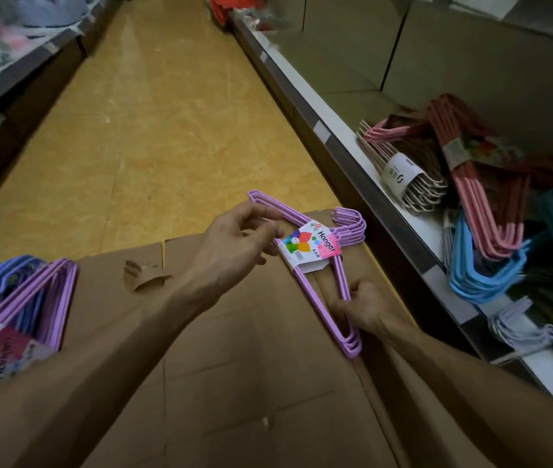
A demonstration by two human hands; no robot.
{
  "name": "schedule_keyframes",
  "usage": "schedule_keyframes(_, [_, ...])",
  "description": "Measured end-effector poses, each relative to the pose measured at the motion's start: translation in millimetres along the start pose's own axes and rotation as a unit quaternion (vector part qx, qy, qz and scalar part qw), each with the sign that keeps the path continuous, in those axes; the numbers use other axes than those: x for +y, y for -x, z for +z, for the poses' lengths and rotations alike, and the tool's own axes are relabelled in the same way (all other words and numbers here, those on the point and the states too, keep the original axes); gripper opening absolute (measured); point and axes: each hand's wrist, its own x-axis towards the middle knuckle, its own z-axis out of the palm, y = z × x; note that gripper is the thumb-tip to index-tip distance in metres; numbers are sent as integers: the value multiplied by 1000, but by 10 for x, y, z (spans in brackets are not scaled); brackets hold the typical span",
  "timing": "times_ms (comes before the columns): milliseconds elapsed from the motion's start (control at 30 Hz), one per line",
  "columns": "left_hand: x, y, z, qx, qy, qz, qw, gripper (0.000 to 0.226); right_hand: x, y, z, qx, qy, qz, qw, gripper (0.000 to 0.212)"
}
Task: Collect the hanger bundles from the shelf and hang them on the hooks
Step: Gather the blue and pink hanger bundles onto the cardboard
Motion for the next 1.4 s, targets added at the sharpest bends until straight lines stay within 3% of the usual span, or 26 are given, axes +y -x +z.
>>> schedule_keyframes(133, [-10, -18, 50, -10, -22, -12, 1000, 14, -22, -171, 101, -2, 12, 37, 999, 30])
schedule_keyframes(233, [-18, -10, 30, -15, -27, -16, 999, 14, -62, -209, 14, -37, -85, 64, 994, 7])
schedule_keyframes(267, [-24, -7, 13, -15, -25, -18, 999, 13, -68, -220, -17, -53, -127, 74, 988, 9])
schedule_keyframes(433, [-9, 18, -78, -7, -29, -26, 999, 13, -189, -93, -161, -186, -368, 123, 903, 12])
schedule_keyframes(500, [17, 42, -112, -3, -33, -26, 999, 12, -250, -11, -169, -206, -344, 104, 910, 17])
schedule_keyframes(633, [76, 128, -204, 2, -46, -22, 999, 12, -279, 39, -53, -91, -206, 52, 973, 15])
schedule_keyframes(900, [155, 286, -509, 41, -68, -17, 997, 15, -478, 281, -30, 3, -80, -56, 995, 25])
schedule_keyframes(1100, [138, 317, -696, 68, -121, -5, 990, 15, -708, 701, -11, 6, -6, -224, 974, 7])
schedule_keyframes(1300, [67, 353, -920, 114, -179, -31, 977, 56, -985, 1283, 204, -33, 10, -330, 943, 10])
schedule_keyframes(1400, [51, 378, -1081, 158, -205, -26, 966, 41, -1110, 1530, 290, -40, 30, -359, 932, 14])
